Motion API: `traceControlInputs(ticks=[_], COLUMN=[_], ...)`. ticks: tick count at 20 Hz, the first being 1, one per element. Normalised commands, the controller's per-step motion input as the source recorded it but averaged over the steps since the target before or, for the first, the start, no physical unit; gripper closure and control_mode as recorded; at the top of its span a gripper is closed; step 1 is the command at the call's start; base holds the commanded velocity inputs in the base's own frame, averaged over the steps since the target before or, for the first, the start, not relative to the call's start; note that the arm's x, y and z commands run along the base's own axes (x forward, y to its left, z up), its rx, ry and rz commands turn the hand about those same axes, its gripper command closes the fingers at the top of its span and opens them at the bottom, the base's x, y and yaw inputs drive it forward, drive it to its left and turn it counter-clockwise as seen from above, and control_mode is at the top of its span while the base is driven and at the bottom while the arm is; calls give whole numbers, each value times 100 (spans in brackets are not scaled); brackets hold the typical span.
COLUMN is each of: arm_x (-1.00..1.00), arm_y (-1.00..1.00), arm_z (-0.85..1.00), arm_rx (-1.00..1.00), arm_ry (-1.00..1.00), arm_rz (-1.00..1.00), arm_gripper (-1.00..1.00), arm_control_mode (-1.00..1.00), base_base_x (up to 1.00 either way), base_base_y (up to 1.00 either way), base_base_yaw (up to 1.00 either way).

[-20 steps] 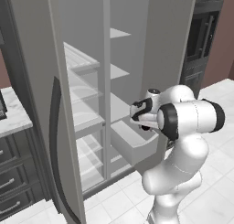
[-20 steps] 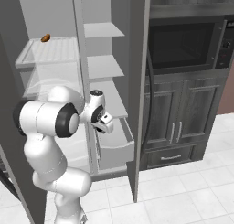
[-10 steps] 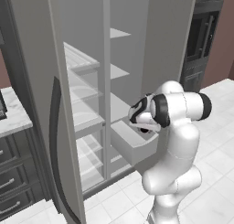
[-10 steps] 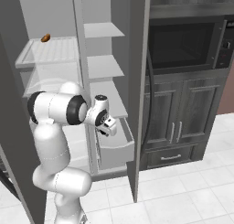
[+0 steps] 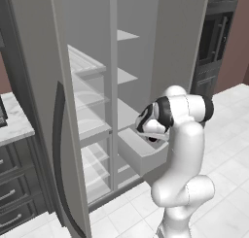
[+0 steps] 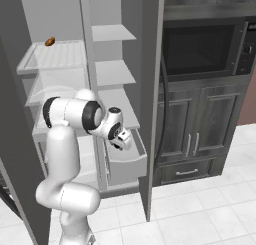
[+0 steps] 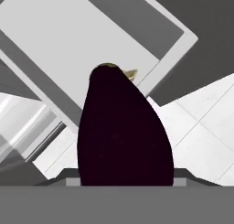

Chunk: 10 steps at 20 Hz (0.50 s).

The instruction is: Take the eggplant and mushroom from the fridge shelf and place them in the freezer drawer to begin freezing them.

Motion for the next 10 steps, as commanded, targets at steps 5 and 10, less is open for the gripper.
traceControlInputs(ticks=[5,10], arm_x=[39,40], arm_y=[-7,0], arm_z=[-32,-34], arm_rx=[-1,-3], arm_ry=[0,0], arm_rz=[0,0], arm_gripper=[100,100], arm_control_mode=[-100,-100], base_base_x=[0,0], base_base_y=[0,0], base_base_yaw=[0,0])
